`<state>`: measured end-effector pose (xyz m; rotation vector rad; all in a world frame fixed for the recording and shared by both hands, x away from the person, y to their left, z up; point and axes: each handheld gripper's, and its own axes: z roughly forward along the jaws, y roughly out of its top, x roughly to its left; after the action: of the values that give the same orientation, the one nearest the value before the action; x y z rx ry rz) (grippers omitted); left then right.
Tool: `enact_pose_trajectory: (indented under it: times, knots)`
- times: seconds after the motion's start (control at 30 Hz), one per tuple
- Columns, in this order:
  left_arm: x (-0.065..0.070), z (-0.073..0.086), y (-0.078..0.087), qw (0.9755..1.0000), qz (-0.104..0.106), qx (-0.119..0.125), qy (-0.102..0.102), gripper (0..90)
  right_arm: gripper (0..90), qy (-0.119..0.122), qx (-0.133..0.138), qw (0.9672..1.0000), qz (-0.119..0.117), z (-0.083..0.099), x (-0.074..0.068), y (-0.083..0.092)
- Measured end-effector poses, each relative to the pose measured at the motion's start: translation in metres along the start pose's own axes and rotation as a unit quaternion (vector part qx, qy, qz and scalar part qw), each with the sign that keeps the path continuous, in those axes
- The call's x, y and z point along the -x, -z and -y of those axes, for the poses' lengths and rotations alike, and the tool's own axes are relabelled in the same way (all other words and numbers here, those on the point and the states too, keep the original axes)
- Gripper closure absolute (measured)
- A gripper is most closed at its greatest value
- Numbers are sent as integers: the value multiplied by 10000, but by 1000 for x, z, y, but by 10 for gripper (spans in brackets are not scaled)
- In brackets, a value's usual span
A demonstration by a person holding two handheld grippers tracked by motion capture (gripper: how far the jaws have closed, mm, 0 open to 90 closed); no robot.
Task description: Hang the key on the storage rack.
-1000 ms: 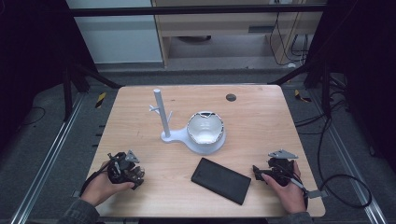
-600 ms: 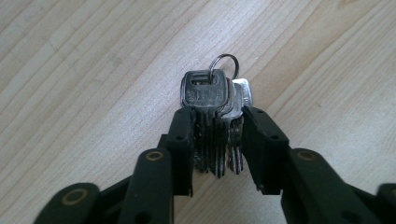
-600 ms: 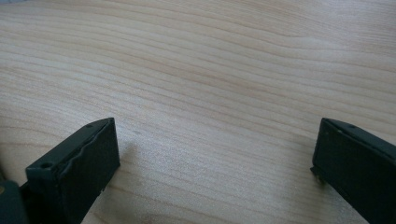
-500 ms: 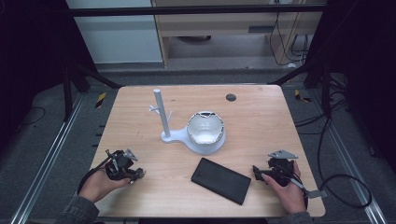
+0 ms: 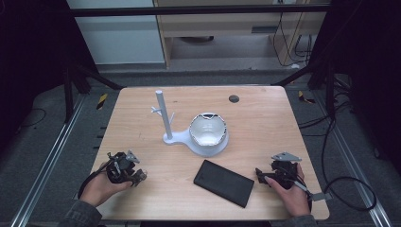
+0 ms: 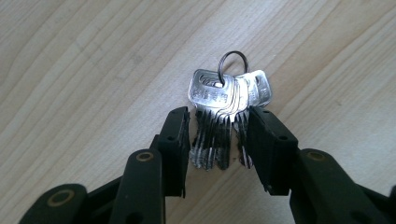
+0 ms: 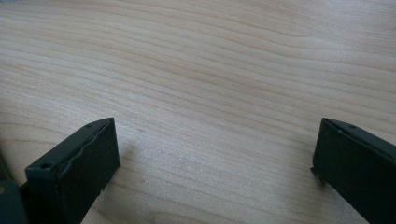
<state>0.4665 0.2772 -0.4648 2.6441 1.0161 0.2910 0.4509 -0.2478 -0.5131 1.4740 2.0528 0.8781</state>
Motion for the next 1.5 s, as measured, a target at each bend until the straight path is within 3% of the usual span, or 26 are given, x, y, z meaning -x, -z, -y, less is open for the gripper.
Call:
enact_pose_trajectory:
  times: [0.2, 0.3, 0.47, 0.6, 0.63, 0.67, 0.83, 0.93, 1.3, 1.5]
  knots:
    - [-8, 0, -3, 9999, 14, 91, 80, 458, 6, -11, -6, 10000, -29, 0, 0, 0]
    - [-12, 1, -3, 9997, 150, 136, 127, 430, 6, -6, -5, 10000, -31, 0, 0, 0]
    - [-8, 2, -4, 9995, 271, 163, 71, 350, 6, 28, -2, 10000, -15, 0, 0, 0]
    - [-11, 1, -10, 9992, 291, 105, 244, 277, 6, 33, 0, 10000, -23, 0, 0, 0]
    - [-12, 1, -10, 9992, 282, 142, 252, 284, 6, 30, 4, 10000, -29, 0, 0, 0]
    - [-14, 1, -8, 9992, 292, 179, 218, 350, 6, 31, 3, 10000, -24, 0, -1, 0]
    - [-13, 2, -4, 9995, 276, 70, 162, 742, 6, 36, 4, 10000, -25, 1, -1, 0]
    - [-8, 1, -2, 9996, 257, -17, 130, 820, 6, 47, 9, 10000, -29, 0, -1, 0]
    - [-5, -2, 7, 9998, 189, -51, 104, 883, 6, 43, 2, 10000, -29, 1, -1, 0]
    - [-3, -2, 1, 9998, 151, -135, 90, 886, 6, 43, 1, 10000, -30, 1, -1, 1]
